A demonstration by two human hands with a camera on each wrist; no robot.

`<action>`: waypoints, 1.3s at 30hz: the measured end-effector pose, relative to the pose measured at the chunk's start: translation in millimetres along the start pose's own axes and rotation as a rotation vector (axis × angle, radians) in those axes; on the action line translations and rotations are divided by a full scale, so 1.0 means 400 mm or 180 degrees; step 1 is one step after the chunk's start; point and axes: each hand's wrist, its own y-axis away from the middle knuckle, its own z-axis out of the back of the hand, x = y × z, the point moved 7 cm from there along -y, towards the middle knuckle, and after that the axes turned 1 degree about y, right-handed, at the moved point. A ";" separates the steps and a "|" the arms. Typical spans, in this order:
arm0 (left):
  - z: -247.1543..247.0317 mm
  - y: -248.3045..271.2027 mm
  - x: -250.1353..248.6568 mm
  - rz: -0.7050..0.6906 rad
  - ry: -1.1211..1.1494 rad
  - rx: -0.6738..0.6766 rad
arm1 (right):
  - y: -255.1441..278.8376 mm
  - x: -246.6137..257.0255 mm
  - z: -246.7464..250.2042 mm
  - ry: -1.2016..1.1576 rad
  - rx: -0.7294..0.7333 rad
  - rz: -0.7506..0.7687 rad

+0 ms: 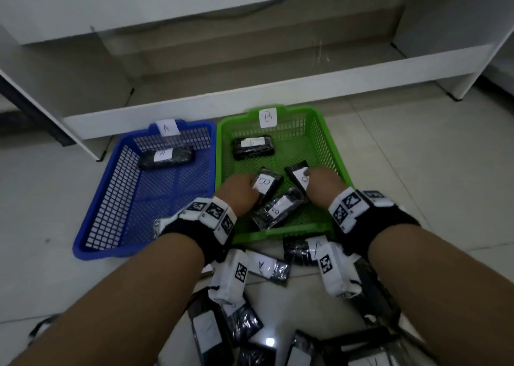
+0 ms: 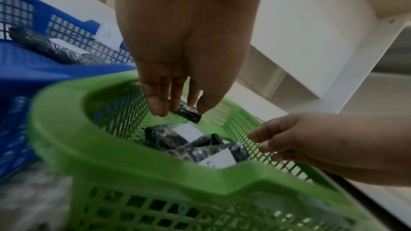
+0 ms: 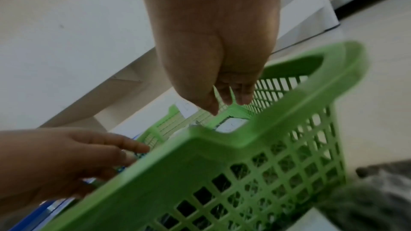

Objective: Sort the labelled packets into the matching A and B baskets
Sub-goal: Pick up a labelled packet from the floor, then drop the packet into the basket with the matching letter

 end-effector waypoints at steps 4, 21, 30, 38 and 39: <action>0.079 0.148 -0.013 -0.0349 0.1015 -0.0945 | 0.099 0.043 0.096 -0.0749 -0.0825 0.0659; -0.247 0.312 0.026 -0.0527 -0.1211 -0.0453 | 0.361 -0.115 -0.155 0.1114 -0.0821 0.1489; -0.214 0.322 0.038 -0.1105 -0.1569 -0.0784 | 0.355 -0.049 -0.164 0.1330 -0.0950 0.1204; -0.057 0.470 0.135 -0.1936 -0.1064 -0.0823 | 0.444 0.020 -0.100 0.1065 -0.1268 0.2109; -0.024 0.479 0.166 -0.1977 -0.1055 -0.0896 | 0.454 0.042 -0.093 0.0934 -0.1276 0.2206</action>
